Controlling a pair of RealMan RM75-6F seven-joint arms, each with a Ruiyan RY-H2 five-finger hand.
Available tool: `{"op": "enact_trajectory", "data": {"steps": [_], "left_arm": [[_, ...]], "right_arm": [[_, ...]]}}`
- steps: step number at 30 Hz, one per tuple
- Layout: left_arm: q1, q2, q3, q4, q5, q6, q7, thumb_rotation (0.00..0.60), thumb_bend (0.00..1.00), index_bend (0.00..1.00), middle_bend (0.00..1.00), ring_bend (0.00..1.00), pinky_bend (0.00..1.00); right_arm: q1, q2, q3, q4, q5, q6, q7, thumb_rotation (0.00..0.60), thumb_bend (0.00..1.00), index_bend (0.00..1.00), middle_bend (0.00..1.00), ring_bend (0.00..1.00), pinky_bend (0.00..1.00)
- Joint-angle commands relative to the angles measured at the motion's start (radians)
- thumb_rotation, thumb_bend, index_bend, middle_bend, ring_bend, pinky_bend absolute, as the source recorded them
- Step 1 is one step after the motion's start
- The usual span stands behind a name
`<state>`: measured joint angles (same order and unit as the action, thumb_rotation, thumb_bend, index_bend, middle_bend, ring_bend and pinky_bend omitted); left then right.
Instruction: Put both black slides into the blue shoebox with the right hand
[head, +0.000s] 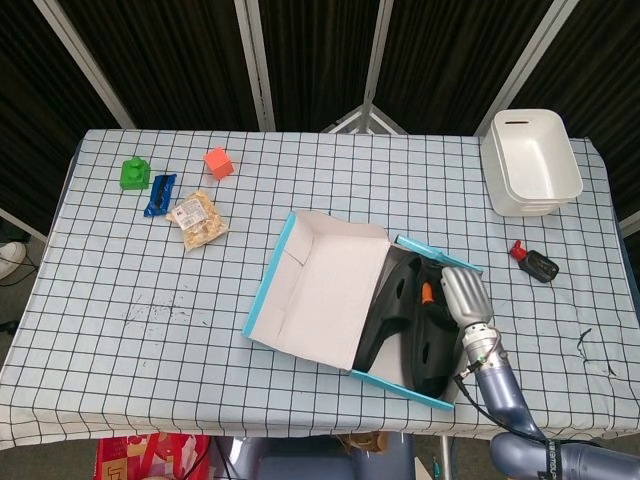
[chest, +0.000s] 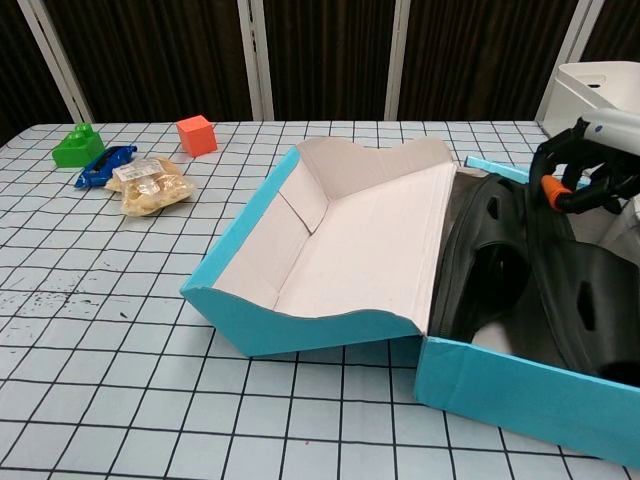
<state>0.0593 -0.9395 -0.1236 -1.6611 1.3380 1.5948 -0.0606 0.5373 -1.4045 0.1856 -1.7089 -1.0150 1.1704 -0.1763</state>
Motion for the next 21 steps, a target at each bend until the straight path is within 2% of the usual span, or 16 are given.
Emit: {"op": "enact_trajectory", "data": {"steps": [1, 7, 11, 21], "left_arm": [[-0.002, -0.001, 0.000, 0.000, -0.001, -0.002, 0.004, 0.600, 0.37, 0.03, 0.00, 0.00, 0.03], [-0.004, -0.004, -0.003, 0.001, -0.009, -0.003, 0.009, 0.600, 0.37, 0.03, 0.00, 0.00, 0.03], [-0.004, -0.004, -0.002, 0.002, -0.007, -0.004, 0.010, 0.600, 0.37, 0.03, 0.00, 0.00, 0.03], [-0.004, -0.002, 0.000, 0.000, -0.003, -0.004, 0.006, 0.600, 0.37, 0.03, 0.00, 0.00, 0.03]], "right_arm": [[0.001, -0.017, -0.008, 0.017, 0.001, -0.010, -0.009, 0.600, 0.64, 0.72, 0.50, 0.56, 0.76], [-0.004, -0.055, -0.034, 0.065, -0.015, -0.018, -0.038, 0.600, 0.64, 0.72, 0.50, 0.56, 0.76], [-0.011, -0.066, -0.033, 0.074, -0.019, -0.022, -0.029, 0.600, 0.64, 0.72, 0.50, 0.56, 0.76], [-0.024, -0.023, -0.003, -0.019, -0.057, 0.024, -0.044, 0.600, 0.64, 0.71, 0.50, 0.54, 0.76]]}}
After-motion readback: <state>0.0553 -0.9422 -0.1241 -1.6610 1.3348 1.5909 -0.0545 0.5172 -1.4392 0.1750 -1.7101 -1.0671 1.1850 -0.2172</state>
